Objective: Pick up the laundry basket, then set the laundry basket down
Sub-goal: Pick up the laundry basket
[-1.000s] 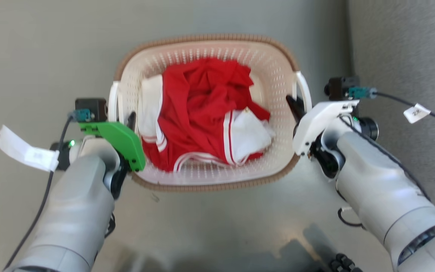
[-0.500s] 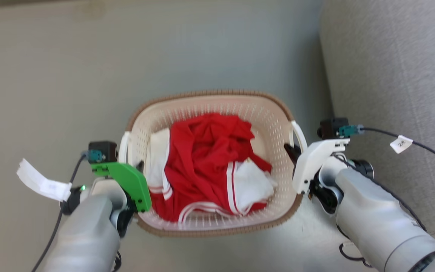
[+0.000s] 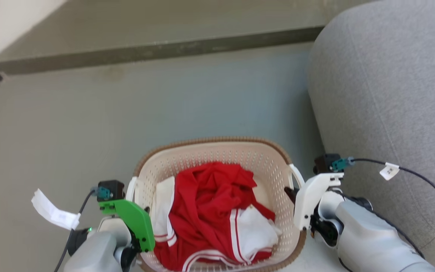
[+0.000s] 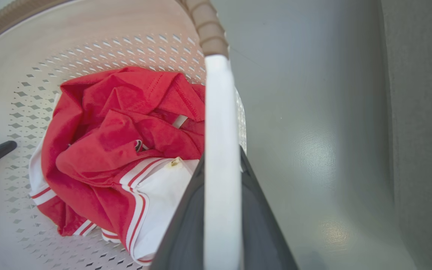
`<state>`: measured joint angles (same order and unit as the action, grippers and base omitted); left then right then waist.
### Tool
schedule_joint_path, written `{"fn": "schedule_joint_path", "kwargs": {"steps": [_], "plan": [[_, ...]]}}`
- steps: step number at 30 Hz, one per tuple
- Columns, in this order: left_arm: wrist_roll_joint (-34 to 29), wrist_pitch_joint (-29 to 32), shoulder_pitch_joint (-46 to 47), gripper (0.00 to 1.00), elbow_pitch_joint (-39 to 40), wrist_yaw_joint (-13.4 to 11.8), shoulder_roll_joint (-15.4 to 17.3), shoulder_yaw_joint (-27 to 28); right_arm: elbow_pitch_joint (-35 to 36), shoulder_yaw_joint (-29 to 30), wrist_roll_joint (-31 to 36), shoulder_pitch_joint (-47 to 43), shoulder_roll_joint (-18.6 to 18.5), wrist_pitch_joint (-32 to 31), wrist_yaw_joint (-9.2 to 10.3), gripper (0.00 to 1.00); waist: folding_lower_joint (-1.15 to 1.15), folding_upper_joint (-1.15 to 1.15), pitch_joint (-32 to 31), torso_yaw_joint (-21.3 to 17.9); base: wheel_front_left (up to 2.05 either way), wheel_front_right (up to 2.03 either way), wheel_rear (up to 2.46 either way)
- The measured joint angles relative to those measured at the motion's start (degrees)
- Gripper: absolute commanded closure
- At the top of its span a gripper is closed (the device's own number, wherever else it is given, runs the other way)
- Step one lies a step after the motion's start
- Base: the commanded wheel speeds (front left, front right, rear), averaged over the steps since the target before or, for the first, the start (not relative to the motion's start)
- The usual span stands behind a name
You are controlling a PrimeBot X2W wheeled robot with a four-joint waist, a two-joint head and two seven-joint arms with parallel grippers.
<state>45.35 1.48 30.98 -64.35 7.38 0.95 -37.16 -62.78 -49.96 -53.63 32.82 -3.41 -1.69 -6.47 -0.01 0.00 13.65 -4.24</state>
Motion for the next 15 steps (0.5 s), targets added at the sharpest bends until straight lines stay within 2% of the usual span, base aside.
{"fn": "schedule_joint_path", "kwargs": {"steps": [15], "plan": [[3.49,3.65,-5.52,1.00,0.02,-0.10,0.09,-2.11,-0.09,-2.35,-2.68,-5.09,-0.07,-4.47,0.01,1.00,0.00,0.00,-11.10,-0.17,0.00,0.00,0.00]]}}
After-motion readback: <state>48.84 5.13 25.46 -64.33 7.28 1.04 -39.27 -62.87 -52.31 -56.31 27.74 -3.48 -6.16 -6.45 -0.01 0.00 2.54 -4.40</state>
